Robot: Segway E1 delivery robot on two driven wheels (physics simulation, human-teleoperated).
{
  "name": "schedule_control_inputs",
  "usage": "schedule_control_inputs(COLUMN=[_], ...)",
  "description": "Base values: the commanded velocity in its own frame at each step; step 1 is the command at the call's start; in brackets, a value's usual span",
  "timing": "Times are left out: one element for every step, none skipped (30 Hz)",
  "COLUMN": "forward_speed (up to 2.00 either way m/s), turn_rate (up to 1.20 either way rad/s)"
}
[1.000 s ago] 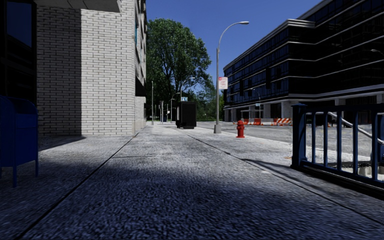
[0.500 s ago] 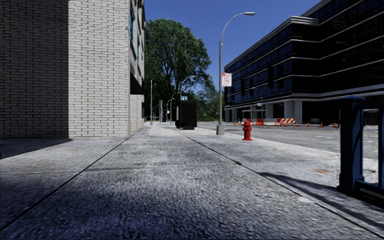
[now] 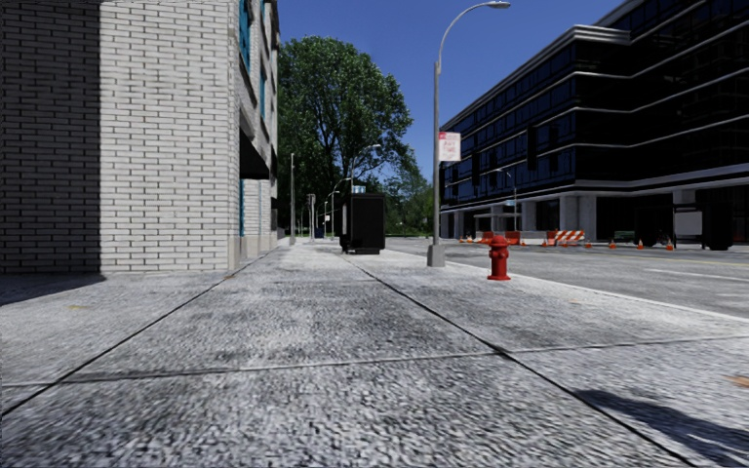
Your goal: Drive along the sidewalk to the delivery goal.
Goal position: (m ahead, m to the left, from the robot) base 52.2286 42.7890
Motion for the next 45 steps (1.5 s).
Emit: schedule_control_inputs(forward_speed=[2.0,2.0,2.0,2.0,2.0,2.0,2.0,2.0,2.0,2.0,2.0,2.0,2.0,2.0,2.0,2.0,2.0,2.0,2.0,2.0,2.0,2.0,2.0,2.0,2.0,2.0,2.0,2.0,2.0,2.0,2.0,2.0,2.0,2.0,2.0,2.0,2.0,2.0,2.0,2.0,2.0,2.0,2.0,2.0,2.0], turn_rate=[0.0,0.0,0.0,0.0,0.0,0.0,0.0,0.0,0.0,0.0,0.0,0.0,0.0,0.0,0.0,0.0,0.0,0.0,0.0,0.0,0.0,0.0,0.0,0.0,0.0,0.17,0.17,0.45,0.65,0.71,0.73,0.73,0.25,0.25,0.06,0.0,0.0,0.0,0.0,0.0,0.0,0.0,0.0,0.0,0.0])
